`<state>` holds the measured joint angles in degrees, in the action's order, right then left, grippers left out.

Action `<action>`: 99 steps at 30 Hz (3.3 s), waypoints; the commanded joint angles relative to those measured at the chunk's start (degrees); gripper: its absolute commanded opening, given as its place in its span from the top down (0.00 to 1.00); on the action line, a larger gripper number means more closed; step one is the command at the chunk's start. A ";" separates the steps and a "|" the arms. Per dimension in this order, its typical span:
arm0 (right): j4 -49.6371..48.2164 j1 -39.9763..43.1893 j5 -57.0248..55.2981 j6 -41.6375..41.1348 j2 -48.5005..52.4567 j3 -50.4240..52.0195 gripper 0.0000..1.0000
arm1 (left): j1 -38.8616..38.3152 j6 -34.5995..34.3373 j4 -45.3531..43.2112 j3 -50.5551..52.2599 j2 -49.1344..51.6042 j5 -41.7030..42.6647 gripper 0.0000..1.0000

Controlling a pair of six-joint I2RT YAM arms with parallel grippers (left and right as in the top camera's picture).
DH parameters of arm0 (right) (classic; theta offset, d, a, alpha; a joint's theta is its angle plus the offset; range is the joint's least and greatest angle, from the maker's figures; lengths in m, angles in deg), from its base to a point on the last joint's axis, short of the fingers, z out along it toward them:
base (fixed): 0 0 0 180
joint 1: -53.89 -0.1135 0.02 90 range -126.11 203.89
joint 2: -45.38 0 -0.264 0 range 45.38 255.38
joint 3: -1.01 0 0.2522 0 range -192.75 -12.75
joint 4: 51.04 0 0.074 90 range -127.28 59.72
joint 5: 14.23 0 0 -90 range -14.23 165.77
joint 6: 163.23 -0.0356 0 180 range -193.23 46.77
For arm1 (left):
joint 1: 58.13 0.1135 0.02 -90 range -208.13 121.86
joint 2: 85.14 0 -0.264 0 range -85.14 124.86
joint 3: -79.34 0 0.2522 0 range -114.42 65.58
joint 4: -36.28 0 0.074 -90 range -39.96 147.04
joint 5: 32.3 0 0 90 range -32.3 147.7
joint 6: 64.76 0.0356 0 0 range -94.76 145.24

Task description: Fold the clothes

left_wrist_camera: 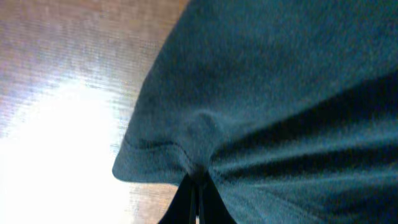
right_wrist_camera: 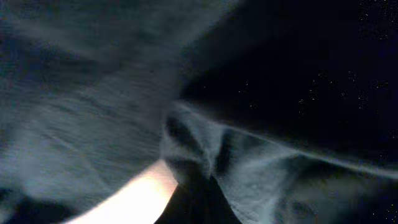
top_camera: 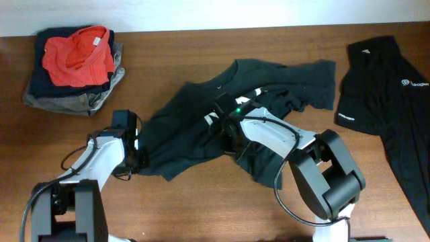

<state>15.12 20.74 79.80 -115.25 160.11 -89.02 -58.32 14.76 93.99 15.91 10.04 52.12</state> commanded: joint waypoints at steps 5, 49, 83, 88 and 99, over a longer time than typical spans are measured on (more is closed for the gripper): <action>5.90 0.31 -4.37 -0.46 -10.67 -1.75 0.96 | 0.35 -0.22 5.01 -5.33 -2.27 0.63 0.99; 31.76 0.28 -15.89 12.17 -61.59 -39.54 0.96 | 0.37 -8.35 33.42 -67.06 -50.66 -0.44 1.00; 37.20 3.21 -40.89 0.76 -37.94 -26.18 0.96 | 0.39 -6.21 29.53 -62.18 -5.68 -9.25 0.99; 33.57 11.74 -39.45 0.81 -32.70 -26.18 0.96 | 0.48 -3.93 23.71 -62.18 3.52 -9.25 0.99; 22.97 26.71 -27.76 11.80 -22.36 -26.21 0.05 | 0.35 -1.38 21.51 -62.18 12.90 -4.90 0.16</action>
<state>38.35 45.81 49.35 -106.40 136.29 -115.43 -58.32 12.05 115.10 -46.26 22.65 44.95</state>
